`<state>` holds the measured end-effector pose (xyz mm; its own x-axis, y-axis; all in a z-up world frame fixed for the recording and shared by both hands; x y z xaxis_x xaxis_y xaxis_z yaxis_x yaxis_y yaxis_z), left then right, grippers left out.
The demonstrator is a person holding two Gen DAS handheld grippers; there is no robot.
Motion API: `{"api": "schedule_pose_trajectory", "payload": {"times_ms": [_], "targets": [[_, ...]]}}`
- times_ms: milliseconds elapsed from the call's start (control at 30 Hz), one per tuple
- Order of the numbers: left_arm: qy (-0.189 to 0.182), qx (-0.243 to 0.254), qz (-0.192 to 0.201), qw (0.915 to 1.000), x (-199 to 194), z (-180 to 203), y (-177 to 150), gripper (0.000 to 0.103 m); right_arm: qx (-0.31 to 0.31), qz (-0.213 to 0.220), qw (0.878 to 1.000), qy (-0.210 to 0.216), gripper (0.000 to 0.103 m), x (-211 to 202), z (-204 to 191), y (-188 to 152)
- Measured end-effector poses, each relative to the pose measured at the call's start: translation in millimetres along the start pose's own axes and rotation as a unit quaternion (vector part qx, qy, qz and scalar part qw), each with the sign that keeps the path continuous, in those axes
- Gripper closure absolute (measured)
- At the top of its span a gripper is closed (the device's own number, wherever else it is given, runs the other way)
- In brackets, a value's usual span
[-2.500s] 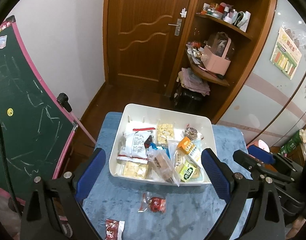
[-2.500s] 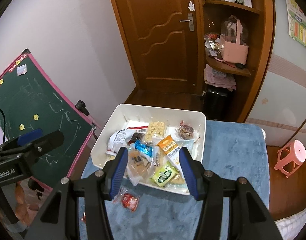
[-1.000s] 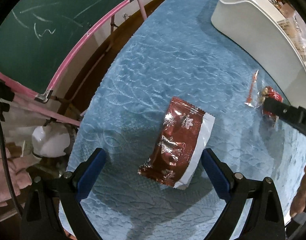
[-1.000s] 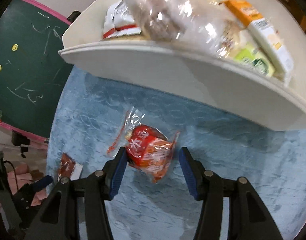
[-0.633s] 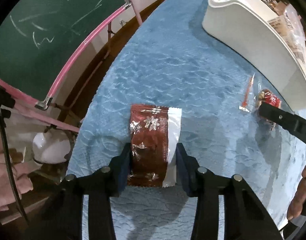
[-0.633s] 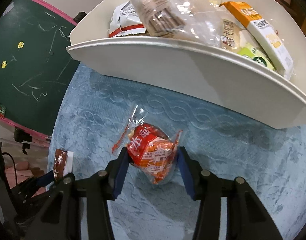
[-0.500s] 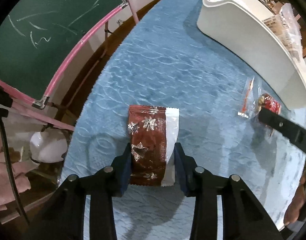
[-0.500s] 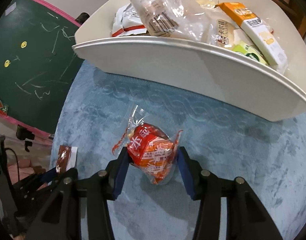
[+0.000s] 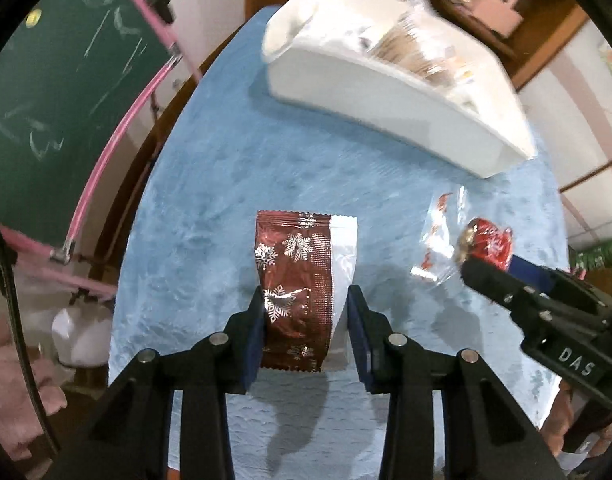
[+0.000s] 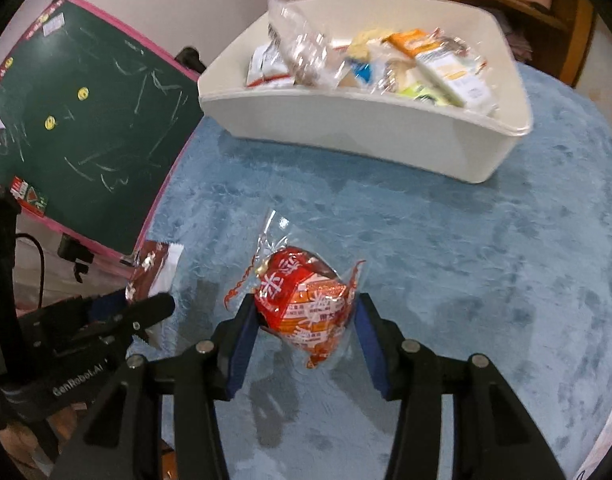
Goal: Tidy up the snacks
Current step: 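Lift both snacks over the white basket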
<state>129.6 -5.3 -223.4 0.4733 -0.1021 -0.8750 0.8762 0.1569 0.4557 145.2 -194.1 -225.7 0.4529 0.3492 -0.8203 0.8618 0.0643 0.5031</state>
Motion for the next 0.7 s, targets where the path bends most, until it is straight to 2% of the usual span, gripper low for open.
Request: {"api": "schedule_pose_trajectory", "payload": {"times_ms": [300,533,700], "targets": [[-0.037,0.041,0.067,0.9962,-45,33,64,0.067,0.000,0.085,0.996,0.001,0.054,-56,3,42],[-0.049,0.083,0.139,0.9857,-81,62,125,0.067,-0.021,0.168,0.986,-0.012,0.054,-94,2,93],[-0.055,0.087,0.182,0.9779,-101,69,169,0.067,-0.019,0.229,0.973,-0.021,0.054,-125,4,137]]}}
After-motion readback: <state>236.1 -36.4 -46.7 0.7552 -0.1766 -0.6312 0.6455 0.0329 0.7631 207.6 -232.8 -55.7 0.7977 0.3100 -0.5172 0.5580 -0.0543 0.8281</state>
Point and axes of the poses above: each gripper's, at about its wrist camera, not at the fingertips, and x roughly the way its jaws point, z to its right, y to its top, the point moved 1 cm from there along x, roughly the way its jaws point, and after that the axes turned 12 degrees about z, right-handed, at the moved point
